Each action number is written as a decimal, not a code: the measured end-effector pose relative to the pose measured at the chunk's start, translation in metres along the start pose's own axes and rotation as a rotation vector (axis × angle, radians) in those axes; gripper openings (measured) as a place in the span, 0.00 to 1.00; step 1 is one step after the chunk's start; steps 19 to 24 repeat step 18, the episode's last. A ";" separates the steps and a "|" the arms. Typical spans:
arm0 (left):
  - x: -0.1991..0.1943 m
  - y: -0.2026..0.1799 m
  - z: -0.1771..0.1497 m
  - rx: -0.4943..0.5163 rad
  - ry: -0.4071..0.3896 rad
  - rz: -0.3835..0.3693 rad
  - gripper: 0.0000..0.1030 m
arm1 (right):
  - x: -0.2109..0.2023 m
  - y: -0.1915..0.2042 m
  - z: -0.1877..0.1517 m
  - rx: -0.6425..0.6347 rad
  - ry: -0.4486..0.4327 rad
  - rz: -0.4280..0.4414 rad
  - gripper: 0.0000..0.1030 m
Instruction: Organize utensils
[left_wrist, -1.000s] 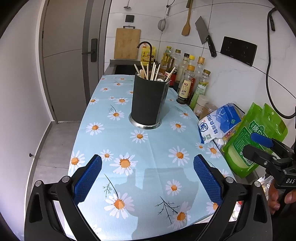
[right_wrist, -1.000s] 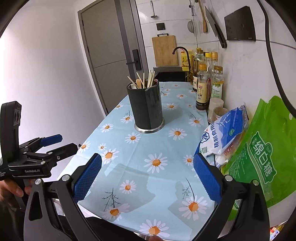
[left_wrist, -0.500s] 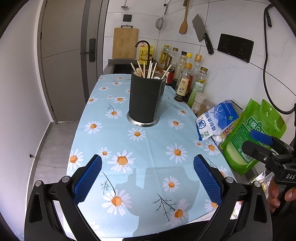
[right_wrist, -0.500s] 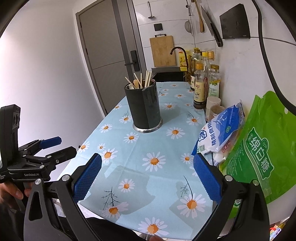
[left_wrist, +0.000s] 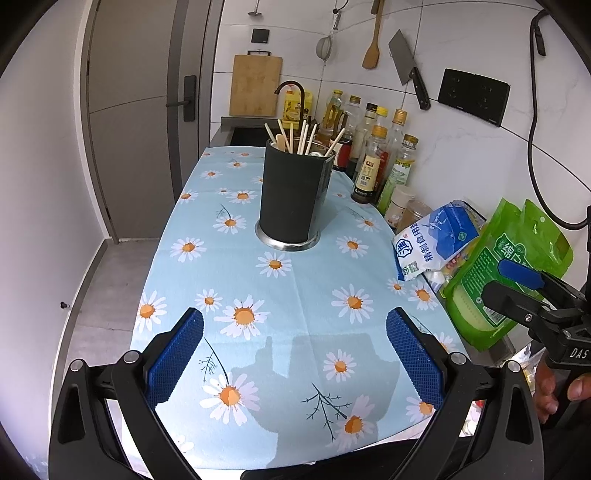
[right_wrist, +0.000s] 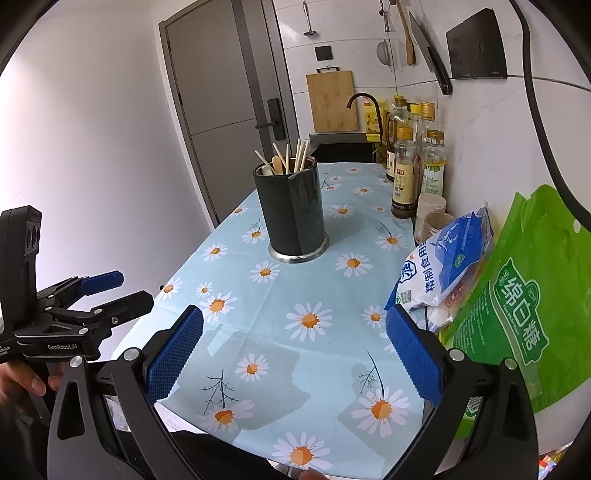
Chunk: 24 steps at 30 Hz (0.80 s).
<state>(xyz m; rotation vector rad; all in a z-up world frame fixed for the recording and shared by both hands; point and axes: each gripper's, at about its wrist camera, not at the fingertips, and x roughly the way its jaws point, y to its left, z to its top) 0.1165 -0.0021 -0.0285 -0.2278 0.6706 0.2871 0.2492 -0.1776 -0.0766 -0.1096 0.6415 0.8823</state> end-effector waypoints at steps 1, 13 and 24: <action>0.000 0.000 0.000 -0.002 -0.002 0.000 0.94 | 0.000 0.000 0.000 -0.002 0.001 0.000 0.95; -0.001 0.000 -0.001 -0.009 -0.003 -0.005 0.94 | 0.002 0.001 0.000 -0.013 0.010 0.004 0.95; -0.001 0.004 -0.001 -0.022 -0.001 0.001 0.94 | 0.001 0.002 0.001 -0.010 -0.002 0.002 0.95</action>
